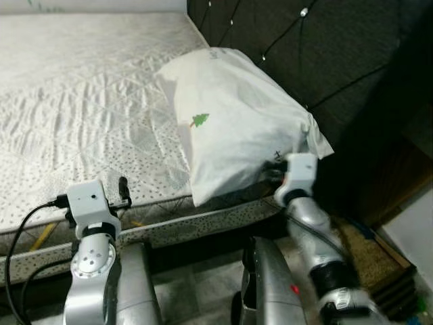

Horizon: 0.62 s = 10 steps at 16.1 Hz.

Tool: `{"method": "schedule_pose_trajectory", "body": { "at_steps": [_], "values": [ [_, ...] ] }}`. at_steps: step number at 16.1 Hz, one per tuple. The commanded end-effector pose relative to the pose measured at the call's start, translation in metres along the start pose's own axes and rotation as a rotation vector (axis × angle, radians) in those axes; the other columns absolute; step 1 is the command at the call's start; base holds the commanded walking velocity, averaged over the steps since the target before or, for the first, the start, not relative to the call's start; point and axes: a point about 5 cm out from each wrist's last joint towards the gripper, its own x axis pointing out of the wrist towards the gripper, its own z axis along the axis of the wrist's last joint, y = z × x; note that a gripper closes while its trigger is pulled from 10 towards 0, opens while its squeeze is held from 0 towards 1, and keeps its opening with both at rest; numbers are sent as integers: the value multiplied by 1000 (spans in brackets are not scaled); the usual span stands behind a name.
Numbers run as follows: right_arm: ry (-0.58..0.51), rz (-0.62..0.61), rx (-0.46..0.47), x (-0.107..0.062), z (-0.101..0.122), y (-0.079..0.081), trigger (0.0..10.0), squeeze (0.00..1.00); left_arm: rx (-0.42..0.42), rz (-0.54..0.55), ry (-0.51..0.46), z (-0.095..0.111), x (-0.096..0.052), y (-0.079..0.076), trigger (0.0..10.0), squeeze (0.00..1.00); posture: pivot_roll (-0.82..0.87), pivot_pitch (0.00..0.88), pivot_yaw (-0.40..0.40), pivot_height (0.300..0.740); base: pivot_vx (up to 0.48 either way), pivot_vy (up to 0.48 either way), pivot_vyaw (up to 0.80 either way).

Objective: Clean up the room

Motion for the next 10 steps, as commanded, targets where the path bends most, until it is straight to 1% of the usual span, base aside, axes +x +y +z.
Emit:
{"method": "schedule_pose_trajectory", "body": {
  "at_steps": [1,2,3,4,5,6,8,10],
  "values": [
    [-87,61,-36,-1,18,9,10000,1000,3,-25,-30,6,2,-4,10000,0,13,0,-43,508,0,0,0],
    [-170,151,-92,-6,31,24,10000,1000,-3,-29,-35,9,6,-6,10000,0,2,0,-36,508,0,0,0],
    [-176,147,-84,-7,34,25,10000,1000,-7,-30,-38,10,8,-7,10000,0,2,0,-36,508,0,0,0],
    [-190,148,-61,-6,42,25,10000,1000,-9,-38,-45,12,8,-9,10000,0,5,0,-39,508,0,0,0],
    [-195,149,-55,-6,44,25,10000,1000,-9,-40,-46,12,8,-10,10000,0,5,0,-39,508,0,0,0],
    [-222,178,-26,-4,55,25,10000,0,-8,-46,-51,13,8,-11,10000,0,8,0,-40,508,0,0,0],
    [-258,204,-18,-2,65,28,10000,0,-7,-46,-54,13,8,-10,10000,0,13,0,-44,508,0,0,0],
    [-258,215,-16,0,68,31,10000,0,-7,-39,-58,13,9,-9,10000,0,17,0,-50,533,0,0,0]
  ]
}}
